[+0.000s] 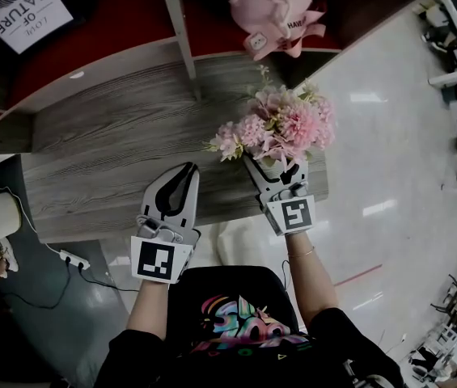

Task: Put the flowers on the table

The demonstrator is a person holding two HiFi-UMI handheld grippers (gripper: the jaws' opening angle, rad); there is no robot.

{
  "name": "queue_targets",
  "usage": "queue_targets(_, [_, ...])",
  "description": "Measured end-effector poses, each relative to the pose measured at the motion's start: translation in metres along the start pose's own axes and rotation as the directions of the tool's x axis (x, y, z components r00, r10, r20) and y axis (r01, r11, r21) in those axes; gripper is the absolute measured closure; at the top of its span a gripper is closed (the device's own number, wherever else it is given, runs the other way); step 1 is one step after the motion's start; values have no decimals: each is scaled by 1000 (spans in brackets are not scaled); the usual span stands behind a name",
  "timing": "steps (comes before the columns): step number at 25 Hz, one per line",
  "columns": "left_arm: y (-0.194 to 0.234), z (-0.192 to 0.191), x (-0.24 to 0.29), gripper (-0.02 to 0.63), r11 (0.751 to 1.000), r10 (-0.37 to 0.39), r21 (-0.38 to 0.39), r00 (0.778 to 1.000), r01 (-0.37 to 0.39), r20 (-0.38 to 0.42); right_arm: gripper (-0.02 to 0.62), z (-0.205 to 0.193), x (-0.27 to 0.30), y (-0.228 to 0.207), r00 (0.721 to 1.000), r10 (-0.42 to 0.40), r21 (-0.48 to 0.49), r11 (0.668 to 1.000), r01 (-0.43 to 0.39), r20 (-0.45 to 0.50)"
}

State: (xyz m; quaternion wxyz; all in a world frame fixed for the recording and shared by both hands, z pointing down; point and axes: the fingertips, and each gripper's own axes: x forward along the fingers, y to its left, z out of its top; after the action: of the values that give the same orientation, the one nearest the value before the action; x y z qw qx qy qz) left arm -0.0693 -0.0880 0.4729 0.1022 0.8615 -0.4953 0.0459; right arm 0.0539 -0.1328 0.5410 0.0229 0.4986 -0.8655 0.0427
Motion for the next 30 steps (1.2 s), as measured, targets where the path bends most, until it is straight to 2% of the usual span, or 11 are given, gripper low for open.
queue_targets(8, [-4, -1, -1, 569, 1000, -1, 0, 1000, 1, -4, 230, -4, -2, -1, 1000, 8, -16, 1000, -8, -18])
queue_targets(16, [-7, 1, -3, 569, 1000, 2, 1, 1000, -2, 1, 221, -1, -5, -2, 1000, 3, 36, 999, -2, -21])
queue_targets(30, [-16, 11, -6, 569, 1000, 8, 9, 1000, -8, 25, 219, 12, -18, 1, 1000, 30, 53, 998, -30, -3])
